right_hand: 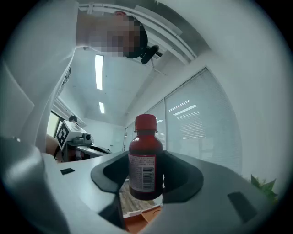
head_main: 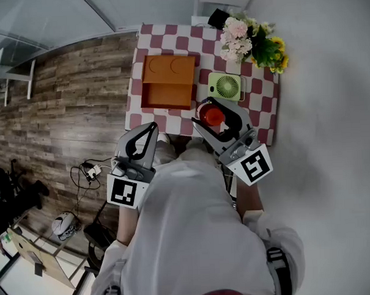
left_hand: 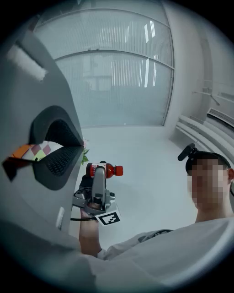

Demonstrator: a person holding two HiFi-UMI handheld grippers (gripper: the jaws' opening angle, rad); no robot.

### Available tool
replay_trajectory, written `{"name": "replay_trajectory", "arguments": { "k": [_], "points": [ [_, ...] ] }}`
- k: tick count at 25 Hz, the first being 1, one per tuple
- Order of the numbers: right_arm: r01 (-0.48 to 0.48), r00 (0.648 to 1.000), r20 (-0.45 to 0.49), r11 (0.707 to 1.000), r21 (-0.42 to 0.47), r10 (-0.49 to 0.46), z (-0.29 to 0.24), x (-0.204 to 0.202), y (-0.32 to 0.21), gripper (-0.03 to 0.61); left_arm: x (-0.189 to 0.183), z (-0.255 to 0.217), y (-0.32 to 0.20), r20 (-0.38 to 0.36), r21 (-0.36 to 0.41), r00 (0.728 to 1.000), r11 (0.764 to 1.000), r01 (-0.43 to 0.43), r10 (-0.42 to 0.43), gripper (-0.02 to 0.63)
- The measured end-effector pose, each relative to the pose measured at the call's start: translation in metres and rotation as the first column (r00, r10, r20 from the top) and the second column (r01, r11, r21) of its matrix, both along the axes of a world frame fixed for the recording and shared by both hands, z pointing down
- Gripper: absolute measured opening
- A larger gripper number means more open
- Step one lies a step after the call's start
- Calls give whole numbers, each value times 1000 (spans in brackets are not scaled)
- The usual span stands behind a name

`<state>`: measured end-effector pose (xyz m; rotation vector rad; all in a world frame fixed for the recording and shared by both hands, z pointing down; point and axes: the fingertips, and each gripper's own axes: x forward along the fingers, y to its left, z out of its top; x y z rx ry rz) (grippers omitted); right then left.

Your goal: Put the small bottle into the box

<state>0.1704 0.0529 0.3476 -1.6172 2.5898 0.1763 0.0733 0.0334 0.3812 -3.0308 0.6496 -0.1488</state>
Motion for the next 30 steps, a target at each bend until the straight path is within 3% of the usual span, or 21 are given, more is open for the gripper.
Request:
{"name": "replay_trajectory", "arguments": {
  "k": [3,9,13,17,18,22,26,30],
  "points": [
    [-38,999,2,999,-18,38,-6,-17,1,219,-20,-2,0,30,20,999,999,-38,37,2],
    [-142,988,57,987,-76,147,-4,-47,-6,221,-74,-10,-29,17,60,998,997,-56,55,2],
    [-225,974,9,970,-87,227,1,-66,-17,220,-104,-2,-57,-60,9,998,1000,-17,18,2],
    [-270,963,-9,959,-83,270,-2,-70,-27,221,-111,-4,-70,5,132,997,989,-74,74,2],
    [-275,961,-24,958,-83,274,-3,-69,-28,221,-114,-5,-69,7,133,997,988,-76,75,2],
    [-292,948,-154,953,-79,277,-2,-59,-41,221,-131,5,-78,-90,-5,996,1000,10,-10,2],
    [-279,919,-320,953,-116,230,14,-51,-64,221,-141,12,-84,-76,-17,996,999,51,-53,2],
    [-227,879,-462,955,-189,118,47,-49,-94,221,-149,23,-85,-10,-24,994,994,107,-108,2]
  ]
}}
